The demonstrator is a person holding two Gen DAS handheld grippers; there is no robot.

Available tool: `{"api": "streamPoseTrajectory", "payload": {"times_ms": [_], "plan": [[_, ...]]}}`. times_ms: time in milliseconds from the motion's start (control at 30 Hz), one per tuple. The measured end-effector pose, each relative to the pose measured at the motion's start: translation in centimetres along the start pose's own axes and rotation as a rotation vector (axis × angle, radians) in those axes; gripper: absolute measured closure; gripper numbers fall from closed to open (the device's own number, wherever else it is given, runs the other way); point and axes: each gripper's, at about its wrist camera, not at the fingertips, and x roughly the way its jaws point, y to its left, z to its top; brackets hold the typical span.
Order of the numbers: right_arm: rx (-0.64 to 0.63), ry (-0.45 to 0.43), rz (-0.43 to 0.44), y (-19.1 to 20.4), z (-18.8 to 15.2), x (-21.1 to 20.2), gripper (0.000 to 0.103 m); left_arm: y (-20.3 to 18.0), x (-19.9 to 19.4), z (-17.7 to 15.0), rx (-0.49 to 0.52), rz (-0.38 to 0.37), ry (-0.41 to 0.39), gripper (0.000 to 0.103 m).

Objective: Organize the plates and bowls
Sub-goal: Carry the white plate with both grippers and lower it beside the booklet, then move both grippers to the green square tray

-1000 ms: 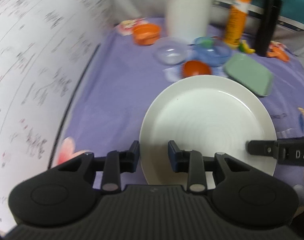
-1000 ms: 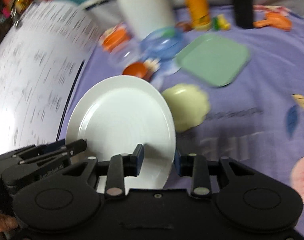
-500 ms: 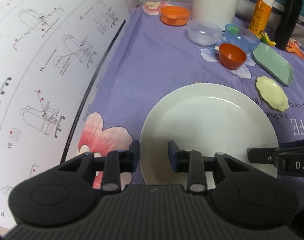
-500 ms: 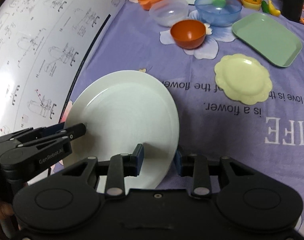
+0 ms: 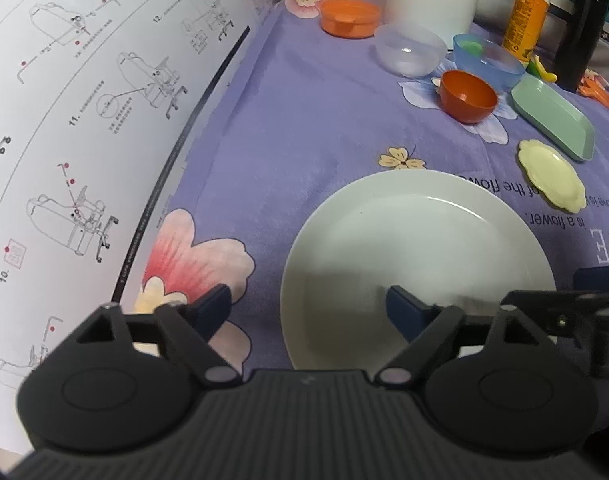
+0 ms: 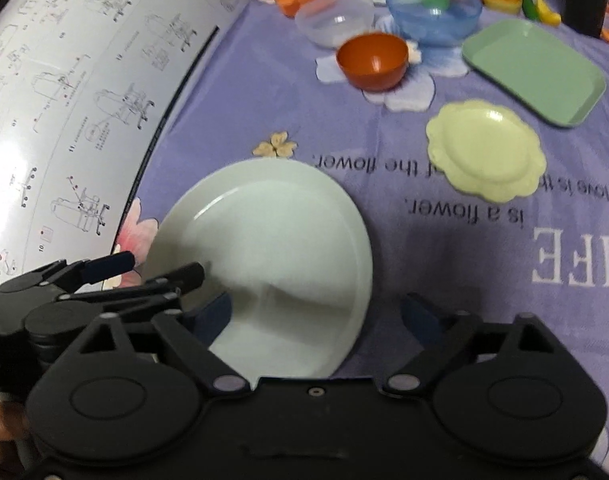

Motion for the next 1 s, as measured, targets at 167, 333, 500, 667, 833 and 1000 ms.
{"api": "streamPoseTrajectory", "payload": {"times_ms": [167, 333, 500, 667, 833, 1000], "plan": [[-0.002, -0.019, 0.008, -0.1, -0.2, -1.1, 0.0, 0.4, -1.2, 0.5, -0.033, -0.005, -0.047, 0.001], [0.006, -0.041, 0.001, -0.6, -0.4, -2.1, 0.0, -0.1, -2.4, 1.3, -0.036, 0.006, -0.084, 0.0], [0.032, -0.073, -0.004, -1.5, -0.7, -3.4, 0.0, -0.9, -3.1, 1.8, -0.036, 0.0, -0.099, 0.0], [0.062, -0.101, -0.008, -2.6, -1.0, -4.6, 0.0, -2.4, -4.0, 2.3, -0.004, -0.014, -0.12, 0.0], [0.092, -0.13, -0.011, -3.9, -1.0, -5.8, 0.0, -4.3, -4.6, 3.0, 0.032, -0.037, -0.137, 0.0], [0.131, -0.163, -0.023, -5.9, -0.8, -6.9, 0.0, -6.9, -5.0, 3.8, 0.071, -0.073, -0.155, 0.0]]}}
